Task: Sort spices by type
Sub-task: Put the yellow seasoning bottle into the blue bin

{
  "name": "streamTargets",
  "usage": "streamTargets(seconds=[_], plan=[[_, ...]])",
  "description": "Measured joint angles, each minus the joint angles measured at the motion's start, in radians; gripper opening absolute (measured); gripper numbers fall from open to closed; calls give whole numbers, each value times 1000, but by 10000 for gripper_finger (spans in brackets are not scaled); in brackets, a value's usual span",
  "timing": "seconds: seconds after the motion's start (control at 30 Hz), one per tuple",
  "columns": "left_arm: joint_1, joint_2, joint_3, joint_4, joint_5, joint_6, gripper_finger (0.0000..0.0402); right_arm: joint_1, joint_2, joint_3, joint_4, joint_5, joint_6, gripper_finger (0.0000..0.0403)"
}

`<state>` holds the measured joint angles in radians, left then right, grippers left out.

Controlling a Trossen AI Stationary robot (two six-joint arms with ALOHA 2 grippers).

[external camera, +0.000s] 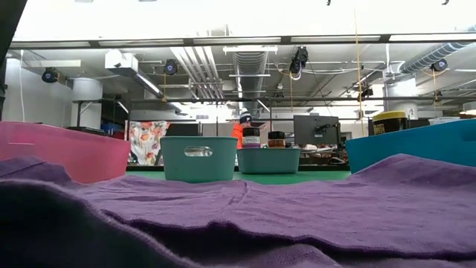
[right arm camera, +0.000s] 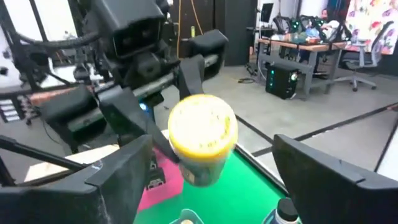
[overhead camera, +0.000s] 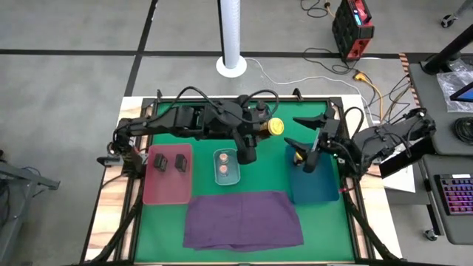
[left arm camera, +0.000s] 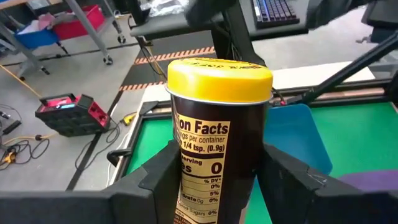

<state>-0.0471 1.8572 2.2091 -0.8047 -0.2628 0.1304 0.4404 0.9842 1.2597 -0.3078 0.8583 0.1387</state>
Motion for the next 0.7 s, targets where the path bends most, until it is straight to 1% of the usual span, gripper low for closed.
streamTargets(seconds=[0.23, 0.47, 0.57, 0.7], plan=[[-1, 5, -11, 23, 1, -4, 167, -9, 93, 130, -88, 10, -34, 361], [-14, 5, -12, 89, 3, -4, 167, -54, 155, 193, -131, 7, -33, 364], [-21, 5, -13, 98, 3, -4, 167, -73, 163, 207, -132, 6, -11, 364], [-29, 5, -13, 151, 0, -6, 167, -79, 163, 210, -131, -4, 1, 364]])
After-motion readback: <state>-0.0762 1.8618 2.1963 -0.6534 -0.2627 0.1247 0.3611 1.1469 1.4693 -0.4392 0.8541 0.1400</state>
